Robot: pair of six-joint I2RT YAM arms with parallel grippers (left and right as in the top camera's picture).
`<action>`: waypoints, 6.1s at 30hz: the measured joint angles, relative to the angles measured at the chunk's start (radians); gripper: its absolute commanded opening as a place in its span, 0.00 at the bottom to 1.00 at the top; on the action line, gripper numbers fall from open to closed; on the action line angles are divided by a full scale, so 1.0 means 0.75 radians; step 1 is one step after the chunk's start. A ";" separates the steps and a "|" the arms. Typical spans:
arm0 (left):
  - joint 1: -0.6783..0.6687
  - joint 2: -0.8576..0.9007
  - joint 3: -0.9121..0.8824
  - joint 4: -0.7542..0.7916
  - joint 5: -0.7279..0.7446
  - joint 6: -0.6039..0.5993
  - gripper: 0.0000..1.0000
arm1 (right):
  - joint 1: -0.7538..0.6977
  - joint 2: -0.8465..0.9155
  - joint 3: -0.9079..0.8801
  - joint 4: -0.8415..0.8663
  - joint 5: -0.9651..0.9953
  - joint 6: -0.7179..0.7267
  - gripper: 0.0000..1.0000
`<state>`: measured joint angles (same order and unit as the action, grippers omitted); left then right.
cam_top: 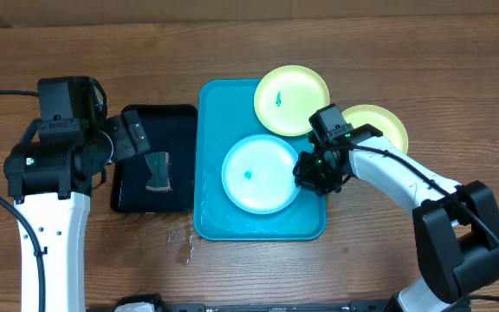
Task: Clean dirty plates on tray and stack at the side
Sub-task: 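Grip the light blue plate rim and drag it toward tray center, then lower the left gripper onto the sponge on the black tray and grasp it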
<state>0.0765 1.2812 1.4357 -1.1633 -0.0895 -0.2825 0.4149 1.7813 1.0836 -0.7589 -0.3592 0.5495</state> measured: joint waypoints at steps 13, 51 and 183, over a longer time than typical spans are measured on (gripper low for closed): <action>0.000 0.000 0.000 0.000 0.000 0.000 1.00 | 0.004 0.000 0.000 0.084 0.151 0.081 0.04; 0.000 0.000 0.000 0.000 0.000 0.000 1.00 | 0.261 0.015 -0.017 0.288 0.487 0.374 0.04; -0.110 0.744 -0.334 0.348 0.016 0.014 0.04 | 0.258 0.018 -0.055 0.256 0.500 0.315 0.34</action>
<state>-0.0063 1.8389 1.1851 -0.9020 -0.0776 -0.2722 0.6086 1.7947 1.0424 -0.5667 0.0162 0.7856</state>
